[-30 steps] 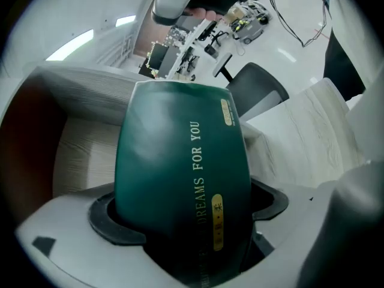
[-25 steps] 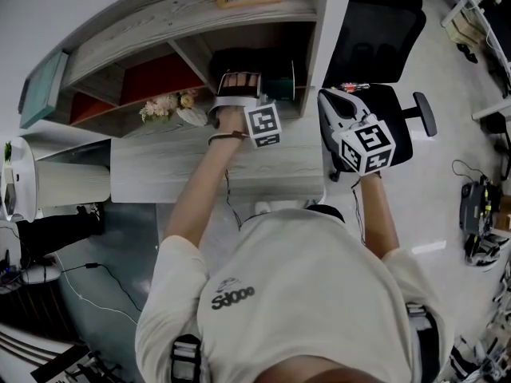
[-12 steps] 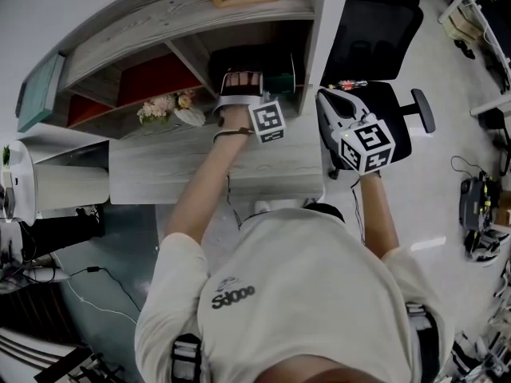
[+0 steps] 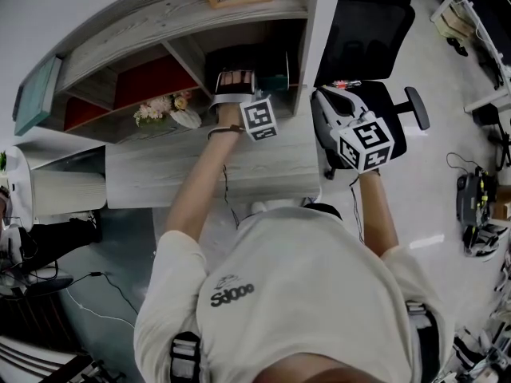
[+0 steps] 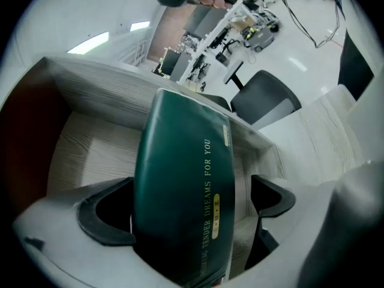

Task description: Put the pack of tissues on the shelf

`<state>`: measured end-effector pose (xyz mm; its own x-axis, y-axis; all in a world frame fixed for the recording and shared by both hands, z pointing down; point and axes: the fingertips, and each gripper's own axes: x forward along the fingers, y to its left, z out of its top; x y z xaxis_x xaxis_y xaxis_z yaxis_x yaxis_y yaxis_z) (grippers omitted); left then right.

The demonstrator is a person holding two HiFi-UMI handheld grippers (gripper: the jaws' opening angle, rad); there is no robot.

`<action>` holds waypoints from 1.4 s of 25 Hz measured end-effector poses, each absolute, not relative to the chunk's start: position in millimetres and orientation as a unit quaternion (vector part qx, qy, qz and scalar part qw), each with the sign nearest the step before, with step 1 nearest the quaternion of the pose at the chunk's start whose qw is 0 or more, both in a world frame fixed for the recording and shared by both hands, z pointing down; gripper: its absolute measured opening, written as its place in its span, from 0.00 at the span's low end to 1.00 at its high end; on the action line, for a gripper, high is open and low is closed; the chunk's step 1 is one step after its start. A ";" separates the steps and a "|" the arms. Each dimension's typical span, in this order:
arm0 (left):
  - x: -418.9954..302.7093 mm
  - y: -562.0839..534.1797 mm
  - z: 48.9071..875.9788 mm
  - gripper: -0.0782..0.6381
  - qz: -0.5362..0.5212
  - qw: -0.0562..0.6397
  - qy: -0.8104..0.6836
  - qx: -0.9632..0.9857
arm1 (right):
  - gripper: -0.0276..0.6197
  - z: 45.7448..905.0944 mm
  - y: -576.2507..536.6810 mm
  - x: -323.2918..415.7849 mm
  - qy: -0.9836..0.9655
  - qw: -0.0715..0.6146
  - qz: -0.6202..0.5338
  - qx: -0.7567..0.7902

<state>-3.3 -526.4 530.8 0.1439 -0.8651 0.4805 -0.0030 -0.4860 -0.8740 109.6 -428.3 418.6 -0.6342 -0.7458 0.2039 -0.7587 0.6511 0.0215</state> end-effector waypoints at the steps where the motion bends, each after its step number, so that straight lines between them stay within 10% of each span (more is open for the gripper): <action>1: -2.3 -522.3 529.4 0.92 -0.558 0.378 0.329 -0.661 | 0.05 417.7 -426.8 109.5 -0.903 0.096 0.033 0.417; 16: -2.8 -485.4 489.2 0.89 -0.505 0.264 0.295 -0.767 | 0.05 424.9 -412.2 92.9 -0.909 0.099 0.039 0.403; 20: -3.8 -490.9 487.0 0.54 -0.511 0.273 0.304 -0.756 | 0.05 426.2 -411.7 92.5 -0.909 0.101 0.039 0.402; 35: -6.1 -535.7 486.0 0.52 -0.532 0.261 0.323 -0.738 | 0.05 435.2 -426.3 112.1 -0.901 0.110 0.050 0.416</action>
<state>-6.1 -535.7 486.0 0.2247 -0.7545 0.6166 -0.1981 -0.6550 -0.7292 112.1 -426.3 435.2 -0.6297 -0.7390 0.2397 -0.7610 0.6487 0.0008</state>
